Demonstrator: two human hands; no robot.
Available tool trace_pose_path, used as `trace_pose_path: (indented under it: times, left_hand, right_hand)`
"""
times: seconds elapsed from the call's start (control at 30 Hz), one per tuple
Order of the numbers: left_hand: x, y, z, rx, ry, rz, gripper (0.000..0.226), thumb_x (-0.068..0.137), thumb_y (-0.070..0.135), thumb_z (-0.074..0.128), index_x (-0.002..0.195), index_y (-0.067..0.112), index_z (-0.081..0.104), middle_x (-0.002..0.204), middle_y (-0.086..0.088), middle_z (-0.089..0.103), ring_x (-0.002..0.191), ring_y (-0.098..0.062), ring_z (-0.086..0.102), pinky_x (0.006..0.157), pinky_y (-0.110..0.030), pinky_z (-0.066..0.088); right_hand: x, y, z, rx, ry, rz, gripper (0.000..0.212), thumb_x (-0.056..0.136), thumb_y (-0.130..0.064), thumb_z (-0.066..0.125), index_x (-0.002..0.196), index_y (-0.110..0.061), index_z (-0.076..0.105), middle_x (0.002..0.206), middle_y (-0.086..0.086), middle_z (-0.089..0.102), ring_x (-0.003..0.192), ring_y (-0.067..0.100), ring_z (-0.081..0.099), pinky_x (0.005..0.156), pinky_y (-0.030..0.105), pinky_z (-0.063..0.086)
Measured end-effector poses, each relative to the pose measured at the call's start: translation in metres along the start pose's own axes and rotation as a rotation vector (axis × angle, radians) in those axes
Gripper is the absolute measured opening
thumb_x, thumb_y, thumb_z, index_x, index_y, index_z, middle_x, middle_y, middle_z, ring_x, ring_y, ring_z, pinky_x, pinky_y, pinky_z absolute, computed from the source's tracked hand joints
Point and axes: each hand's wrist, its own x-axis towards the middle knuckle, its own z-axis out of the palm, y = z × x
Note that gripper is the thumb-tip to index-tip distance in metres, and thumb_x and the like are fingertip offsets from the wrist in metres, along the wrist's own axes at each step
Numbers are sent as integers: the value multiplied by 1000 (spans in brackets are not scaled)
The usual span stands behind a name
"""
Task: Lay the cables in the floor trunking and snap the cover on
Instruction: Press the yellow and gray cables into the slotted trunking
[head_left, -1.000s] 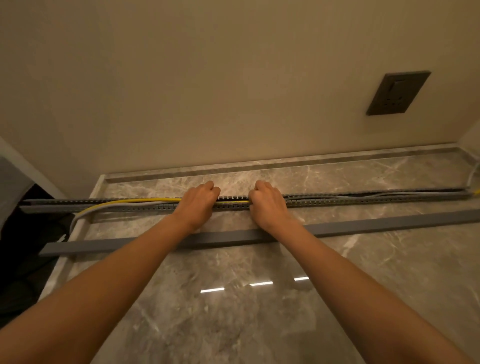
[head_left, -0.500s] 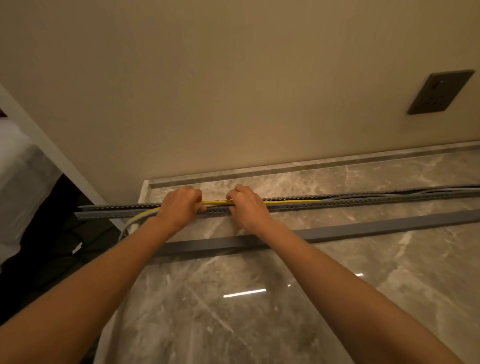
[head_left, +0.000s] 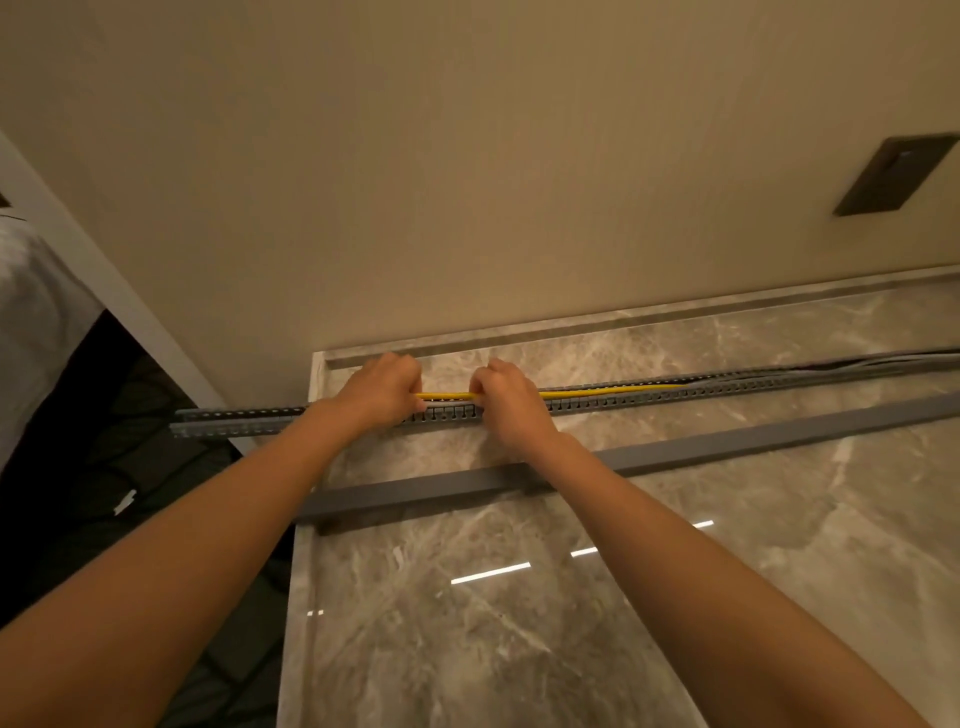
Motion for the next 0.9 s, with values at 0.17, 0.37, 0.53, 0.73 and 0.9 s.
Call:
trace_pose_path:
  times: [0.17, 0.37, 0.53, 0.73, 0.9]
  left_hand:
    - [0, -1, 12, 51, 153, 32, 15, 91, 15, 58, 97, 2, 61, 110, -17, 62, 99, -33, 58, 79, -42, 48]
    - [1, -1, 11, 121, 194, 81, 19, 89, 19, 62, 96, 3, 69, 106, -15, 66, 99, -31, 58, 82, -40, 46]
    - [-4, -5, 17, 64, 189, 92, 21, 94, 18, 53, 100, 5, 68, 102, -17, 68, 91, -30, 62, 72, -35, 46]
    - [-9, 7, 19, 129, 289, 80, 21, 89, 6, 58, 109, 2, 60, 113, -16, 62, 98, -30, 59, 78, -36, 48]
    - [-6, 23, 25, 343, 330, 286, 11, 74, -6, 69, 84, -2, 70, 86, -18, 68, 80, -34, 63, 61, -35, 48]
  right_hand:
    - [-2, 2, 4, -8, 50, -7, 24, 88, 9, 48, 107, 3, 61, 115, 19, 54, 108, 33, 50, 85, 38, 43]
    - [-3, 9, 1, 1, 40, -10, 25, 90, 0, 51, 110, -4, 66, 110, 15, 66, 106, 31, 56, 88, 40, 44]
    - [-1, 20, -4, 134, 69, 1, 13, 87, 9, 53, 93, 4, 63, 104, 19, 63, 97, 34, 58, 81, 40, 48]
    - [-1, 20, -4, -58, 100, -52, 23, 88, 6, 50, 101, 1, 68, 106, 17, 63, 101, 32, 54, 78, 39, 42]
    - [-10, 27, -3, -125, -3, -90, 26, 89, -2, 50, 111, -2, 62, 112, 15, 62, 102, 34, 57, 79, 39, 46]
